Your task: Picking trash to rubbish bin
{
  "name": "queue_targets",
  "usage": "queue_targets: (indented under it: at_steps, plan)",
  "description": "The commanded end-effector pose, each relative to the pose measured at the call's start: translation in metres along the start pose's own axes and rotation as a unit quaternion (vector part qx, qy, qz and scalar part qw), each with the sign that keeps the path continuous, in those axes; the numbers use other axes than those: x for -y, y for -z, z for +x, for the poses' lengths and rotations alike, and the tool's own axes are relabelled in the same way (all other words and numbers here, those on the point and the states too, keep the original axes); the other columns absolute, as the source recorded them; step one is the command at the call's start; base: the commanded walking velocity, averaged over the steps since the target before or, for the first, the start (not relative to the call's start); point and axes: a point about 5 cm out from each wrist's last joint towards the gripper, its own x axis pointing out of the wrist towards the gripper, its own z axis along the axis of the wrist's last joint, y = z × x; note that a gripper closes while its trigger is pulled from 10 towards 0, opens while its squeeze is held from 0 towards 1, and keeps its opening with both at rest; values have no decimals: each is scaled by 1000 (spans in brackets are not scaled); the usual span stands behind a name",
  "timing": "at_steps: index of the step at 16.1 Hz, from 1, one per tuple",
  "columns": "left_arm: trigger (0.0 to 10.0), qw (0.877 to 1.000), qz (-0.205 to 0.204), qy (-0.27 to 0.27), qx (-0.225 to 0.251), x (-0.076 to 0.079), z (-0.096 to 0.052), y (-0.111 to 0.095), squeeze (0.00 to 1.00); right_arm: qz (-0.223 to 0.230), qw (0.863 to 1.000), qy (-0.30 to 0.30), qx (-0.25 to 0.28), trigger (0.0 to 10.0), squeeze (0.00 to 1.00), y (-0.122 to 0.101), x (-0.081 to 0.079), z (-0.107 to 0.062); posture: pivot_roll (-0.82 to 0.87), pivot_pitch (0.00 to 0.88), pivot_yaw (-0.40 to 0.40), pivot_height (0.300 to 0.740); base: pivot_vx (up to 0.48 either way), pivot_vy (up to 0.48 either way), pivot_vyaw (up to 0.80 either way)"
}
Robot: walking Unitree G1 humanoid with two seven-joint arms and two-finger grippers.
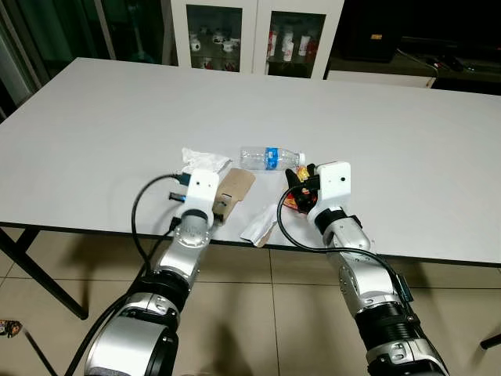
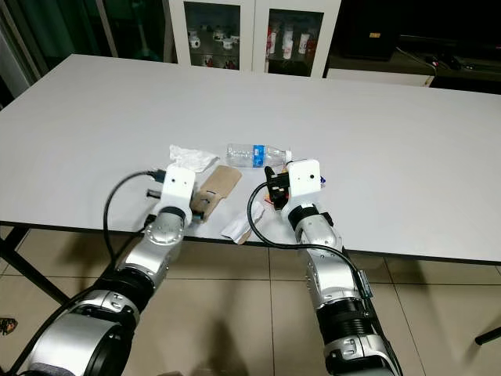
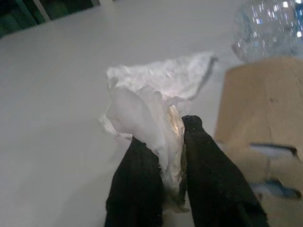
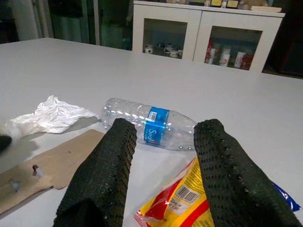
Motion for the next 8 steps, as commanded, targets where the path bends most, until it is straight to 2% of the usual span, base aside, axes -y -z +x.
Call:
queue_targets:
  at_steps: [1,2,3,5,8]
  plan:
    - [0,1000,-4,-5,24,0,2,-11,0,-4,1000,3,-5,10000,0,-1,2,2,-2,6,-54,740,0,0,0]
    - [4353,999,-15,-1,42,1,2,-17,0,-4,1000,4,-5,10000,0,-1,2,3,-3,7,-53,740,0,0,0]
    - [10000,998,-23,0,54,1,2,-21,0,-4,1000,4,-5,10000,0,-1,2,3,-3,7,-53,740,0,0,0]
    - [10000,993,-43,2,113,0,0,-39,0,-6,1000,6,-7,10000,0,-1,2,3,-1,7,-54,740,0,0,0]
    - [10000,988,-58,-7,144,-4,-1,-50,0,-6,1000,8,-6,10000,0,-1,3,4,2,7,-56,740,0,0,0]
